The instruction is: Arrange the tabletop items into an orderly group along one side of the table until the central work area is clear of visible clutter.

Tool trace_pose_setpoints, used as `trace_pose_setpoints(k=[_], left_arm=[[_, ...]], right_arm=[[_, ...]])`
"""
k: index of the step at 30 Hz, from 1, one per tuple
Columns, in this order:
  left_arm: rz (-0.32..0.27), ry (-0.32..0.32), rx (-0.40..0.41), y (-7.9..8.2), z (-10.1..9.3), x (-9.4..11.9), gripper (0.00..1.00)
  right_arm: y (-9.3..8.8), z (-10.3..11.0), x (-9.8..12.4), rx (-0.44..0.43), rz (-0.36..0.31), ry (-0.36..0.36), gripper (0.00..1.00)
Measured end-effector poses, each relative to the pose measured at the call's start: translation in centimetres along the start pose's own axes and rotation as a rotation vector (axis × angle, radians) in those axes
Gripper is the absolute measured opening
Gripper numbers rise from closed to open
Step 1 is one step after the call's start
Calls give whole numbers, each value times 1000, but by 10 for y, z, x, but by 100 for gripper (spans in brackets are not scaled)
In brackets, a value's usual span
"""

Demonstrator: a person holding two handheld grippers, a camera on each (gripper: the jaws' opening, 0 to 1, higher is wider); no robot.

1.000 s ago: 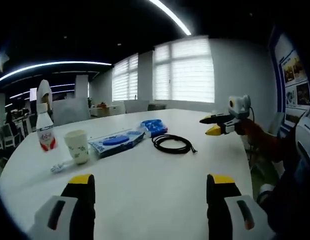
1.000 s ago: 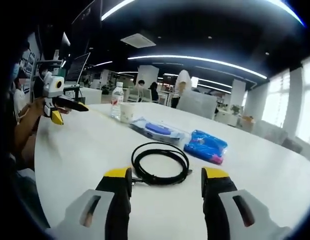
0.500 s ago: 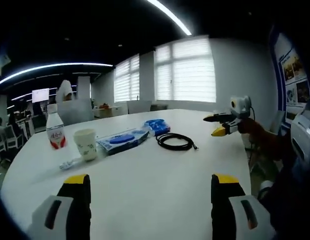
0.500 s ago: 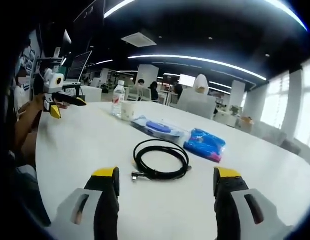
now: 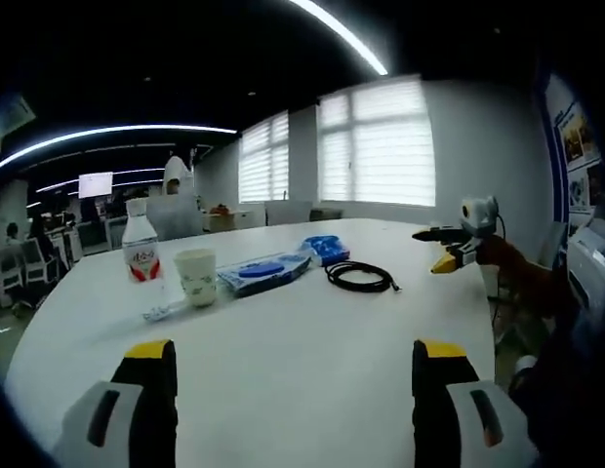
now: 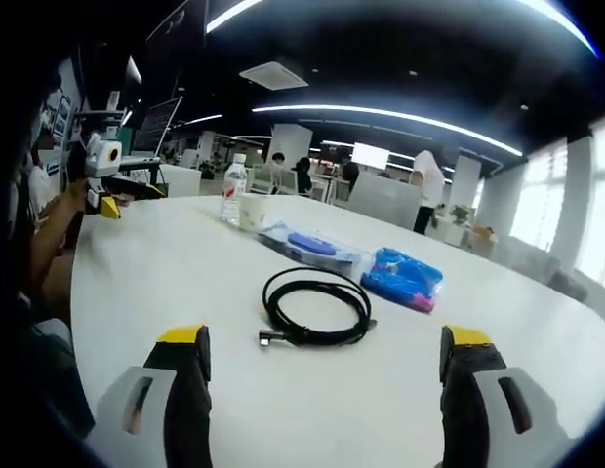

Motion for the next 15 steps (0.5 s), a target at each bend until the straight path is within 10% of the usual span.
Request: trace_pose_setpoints(k=[15], left_arm=[[-9,48,5,-2,13,14,100]], right_arm=[[-7,-15,8,-32,5,-16,100]])
Point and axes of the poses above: the point that each gripper's makers call its tool centre point, and the gripper's own axes: x roughly backward along the fingers, z roughly to its left, y roughly out of its top, the point moved 4 cm from there along x, roughly backward along the fingers, and after that the axes turned 6 degrees about -z, right-handed, at the moved point
